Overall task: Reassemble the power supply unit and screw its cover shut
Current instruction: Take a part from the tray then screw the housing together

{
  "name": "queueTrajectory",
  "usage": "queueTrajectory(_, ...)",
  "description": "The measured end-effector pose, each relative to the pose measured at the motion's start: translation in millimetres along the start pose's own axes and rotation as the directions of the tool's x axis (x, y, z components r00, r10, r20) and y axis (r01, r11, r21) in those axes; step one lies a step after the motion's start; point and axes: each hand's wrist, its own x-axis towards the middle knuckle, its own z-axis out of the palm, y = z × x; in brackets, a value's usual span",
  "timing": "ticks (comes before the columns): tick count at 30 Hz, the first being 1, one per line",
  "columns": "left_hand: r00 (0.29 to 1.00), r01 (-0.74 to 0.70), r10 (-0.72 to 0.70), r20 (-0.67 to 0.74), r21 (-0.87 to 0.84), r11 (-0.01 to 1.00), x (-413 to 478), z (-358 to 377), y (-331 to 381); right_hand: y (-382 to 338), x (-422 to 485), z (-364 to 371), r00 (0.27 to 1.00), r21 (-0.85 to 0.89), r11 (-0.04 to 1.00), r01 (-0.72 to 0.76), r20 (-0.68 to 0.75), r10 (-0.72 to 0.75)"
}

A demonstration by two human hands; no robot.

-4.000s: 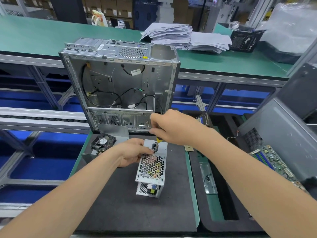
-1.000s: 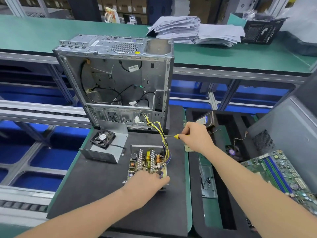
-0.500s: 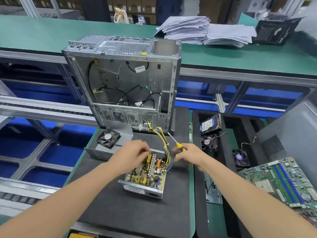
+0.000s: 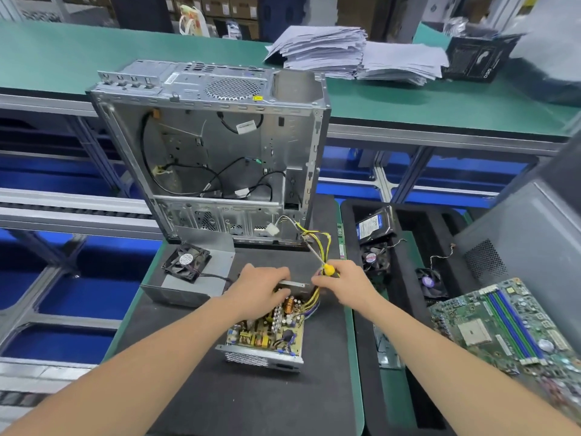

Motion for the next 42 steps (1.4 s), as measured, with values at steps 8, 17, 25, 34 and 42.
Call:
queueTrajectory(8, 0.993, -0.035, 0.029, 0.118, 0.052, 0.998, 7, 2, -7, -13, 19, 8, 0.989, -0.155, 0.984, 0.089, 0.133, -0.069)
queueTrajectory(17, 0.994, -0.048, 0.043, 0.102, 0.053, 0.997, 6, 2, -5, -28, 41, 27, 0.980, -0.314, 0.938, 0.147, 0.177, -0.095)
queueTrajectory(25, 0.986, -0.123, 0.110, 0.125, 0.106, 0.987, 12, -7, -1, -15, 32, 23, 0.987, 0.006, 0.999, -0.047, 0.153, 0.045)
queueTrajectory(34, 0.987, -0.040, 0.012, 0.162, 0.172, 0.984, 26, 2, 2, 28, -1, 30, 0.933, 0.176, 0.923, -0.343, -0.054, 0.357)
queueTrajectory(42, 0.967, 0.017, 0.000, 0.256, -0.064, 0.998, 18, -15, 0, 20, -9, 38, 0.952, -0.152, 0.943, -0.298, -0.121, 0.281)
